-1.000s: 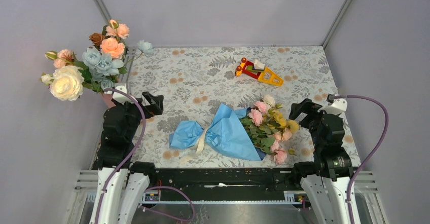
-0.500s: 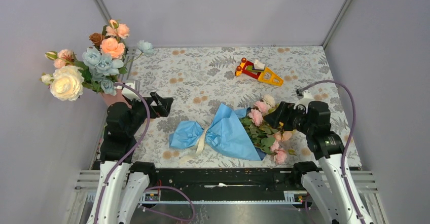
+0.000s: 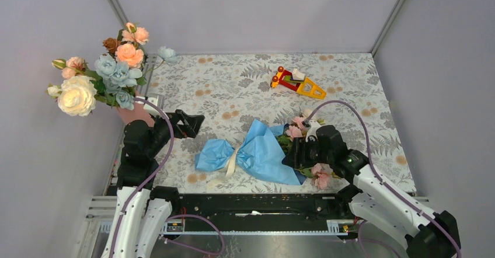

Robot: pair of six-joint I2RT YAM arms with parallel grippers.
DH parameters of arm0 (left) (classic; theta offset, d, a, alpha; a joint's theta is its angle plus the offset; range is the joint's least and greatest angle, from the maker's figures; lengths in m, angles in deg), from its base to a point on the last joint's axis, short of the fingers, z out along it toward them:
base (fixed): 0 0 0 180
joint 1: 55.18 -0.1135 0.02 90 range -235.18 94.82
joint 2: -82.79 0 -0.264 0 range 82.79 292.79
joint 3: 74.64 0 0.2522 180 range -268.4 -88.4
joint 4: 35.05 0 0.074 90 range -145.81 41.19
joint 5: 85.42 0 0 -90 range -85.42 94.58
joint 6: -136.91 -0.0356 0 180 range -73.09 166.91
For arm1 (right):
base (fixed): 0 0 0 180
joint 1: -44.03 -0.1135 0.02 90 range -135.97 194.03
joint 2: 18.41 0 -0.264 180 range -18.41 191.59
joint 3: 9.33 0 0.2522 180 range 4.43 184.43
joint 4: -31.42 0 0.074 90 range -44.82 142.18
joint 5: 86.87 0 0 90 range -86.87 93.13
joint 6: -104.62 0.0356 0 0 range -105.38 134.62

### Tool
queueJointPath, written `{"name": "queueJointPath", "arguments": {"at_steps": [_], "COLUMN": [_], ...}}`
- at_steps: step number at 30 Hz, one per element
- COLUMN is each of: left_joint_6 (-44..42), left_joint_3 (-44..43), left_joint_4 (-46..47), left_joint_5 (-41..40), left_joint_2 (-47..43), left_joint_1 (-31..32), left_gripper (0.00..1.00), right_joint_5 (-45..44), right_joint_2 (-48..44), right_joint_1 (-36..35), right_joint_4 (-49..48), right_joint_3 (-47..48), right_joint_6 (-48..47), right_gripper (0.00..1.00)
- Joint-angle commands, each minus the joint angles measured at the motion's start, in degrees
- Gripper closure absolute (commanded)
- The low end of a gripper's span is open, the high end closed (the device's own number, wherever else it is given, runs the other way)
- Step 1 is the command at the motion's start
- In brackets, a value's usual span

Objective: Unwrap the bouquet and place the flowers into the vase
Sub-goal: Adjust the fake flower at the center of the board.

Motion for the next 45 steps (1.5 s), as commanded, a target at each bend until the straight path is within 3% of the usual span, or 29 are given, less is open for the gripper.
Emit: {"name": "queueJointPath", "arguments": {"at_steps": [1, 5, 14, 17, 23, 25, 32, 45], "left_joint_6": [1.27, 1.1, 1.27, 1.19, 1.19, 1.19, 1.28, 0.83], "left_joint_3": [0.35, 0.3, 0.14, -0.04, -0.39, -0.48, -0.49, -0.31], "left_joint_4": [4.79, 4.8, 4.71, 4.71, 4.36, 4.42, 4.45, 4.45], "left_joint_5": [4.39, 4.36, 5.13, 5.77, 6.67, 7.13, 8.86, 9.77], "left_joint_2": [0.39, 0.51, 1.83, 2.33, 3.67, 3.92, 4.64, 5.3], "left_joint_1": [0.43, 0.54, 0.54, 0.54, 0.54, 0.54, 1.77, 6.75], "left_gripper": [0.01, 0.01, 0.03, 0.1, 0.17, 0.21, 0.25, 0.25], "right_joint_5": [-6.33, -8.64, -9.24, -8.99, -14.09, -16.74, -23.7, -30.77], "right_joint_2": [2.83, 4.78, 9.04, 10.84, 11.5, 12.19, 21.28, 37.85], "right_joint_1": [-3.23, -4.72, -6.64, -6.69, -6.75, -6.73, -6.71, -6.37], "right_joint_4": [-5.89, -6.28, -10.52, -11.43, -9.2, -6.89, -1.29, -6.34], "right_joint_3": [0.24, 0.1, -1.16, -1.14, 1.66, 3.88, 13.95, 26.24], "right_joint_6": [0.38, -0.83, -1.06, -1.15, -3.24, -5.75, -16.61, -24.58], "right_gripper": [0.36, 0.38, 0.52, 0.55, 0.93, 1.0, 1.0, 1.0]}}
